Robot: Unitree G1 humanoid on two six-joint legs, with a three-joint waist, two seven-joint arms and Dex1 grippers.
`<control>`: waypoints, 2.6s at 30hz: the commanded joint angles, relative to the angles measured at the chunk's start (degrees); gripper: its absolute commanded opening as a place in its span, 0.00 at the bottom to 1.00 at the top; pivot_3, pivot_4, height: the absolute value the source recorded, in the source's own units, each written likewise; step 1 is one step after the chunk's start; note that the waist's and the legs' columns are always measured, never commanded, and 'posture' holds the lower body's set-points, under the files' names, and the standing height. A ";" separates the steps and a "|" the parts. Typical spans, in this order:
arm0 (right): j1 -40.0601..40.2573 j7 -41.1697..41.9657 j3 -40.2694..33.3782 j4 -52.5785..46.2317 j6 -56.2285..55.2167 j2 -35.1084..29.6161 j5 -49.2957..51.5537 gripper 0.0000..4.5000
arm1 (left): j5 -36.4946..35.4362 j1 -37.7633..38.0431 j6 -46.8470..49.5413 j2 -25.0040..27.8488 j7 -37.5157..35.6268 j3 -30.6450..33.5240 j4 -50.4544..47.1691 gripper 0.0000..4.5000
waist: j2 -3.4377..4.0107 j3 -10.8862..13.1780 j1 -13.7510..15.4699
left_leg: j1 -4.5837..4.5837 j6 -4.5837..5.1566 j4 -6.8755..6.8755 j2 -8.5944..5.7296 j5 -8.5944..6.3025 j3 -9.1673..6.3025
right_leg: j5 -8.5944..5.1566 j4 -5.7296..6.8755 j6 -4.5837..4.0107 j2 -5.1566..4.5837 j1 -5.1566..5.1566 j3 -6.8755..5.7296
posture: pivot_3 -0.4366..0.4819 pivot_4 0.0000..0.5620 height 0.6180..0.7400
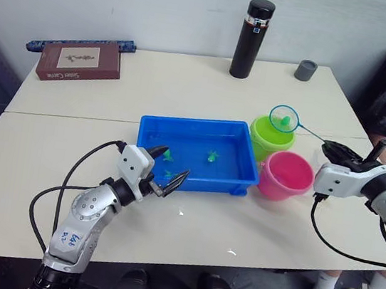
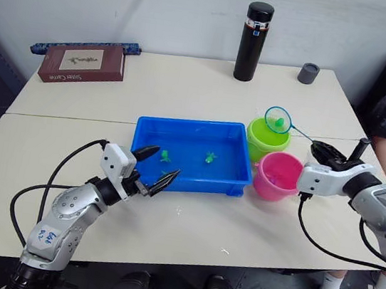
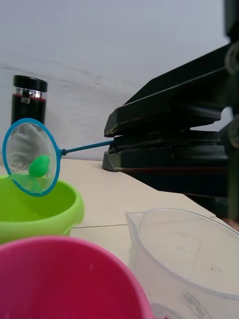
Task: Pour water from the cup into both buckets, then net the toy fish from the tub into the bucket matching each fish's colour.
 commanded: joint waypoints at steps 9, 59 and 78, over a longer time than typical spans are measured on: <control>-2.38 -6.50 -0.87 -0.25 -1.87 -2.42 -7.75 0.00 | -0.07 0.48 -1.32 -0.15 -0.08 -0.19 -0.87 0.99 | 0.00 0.00 -0.05 | 0.04 0.00 0.00 0.00 0.01 0.02 | 0.00 0.03 0.00 0.00 0.01 0.02 | 0.48 0.27 1.00; -10.63 22.32 -2.69 -23.58 38.25 14.12 22.09 0.00 | 0.42 0.99 -2.03 -0.30 0.23 -0.57 -0.15 0.99 | 0.00 0.00 -0.74 | 0.09 0.04 0.12 0.07 0.03 -0.04 | 0.00 0.36 0.00 0.04 0.02 0.04 | 0.48 0.27 1.00; -9.02 38.66 2.38 -40.80 72.33 14.32 45.37 0.00 | 1.15 2.29 -1.88 -1.59 2.39 -1.15 -1.18 0.99 | 0.00 0.00 -0.05 | 0.08 0.06 0.10 0.07 0.02 -0.07 | -0.02 0.35 -0.04 0.01 -0.01 0.01 | 0.48 0.27 1.00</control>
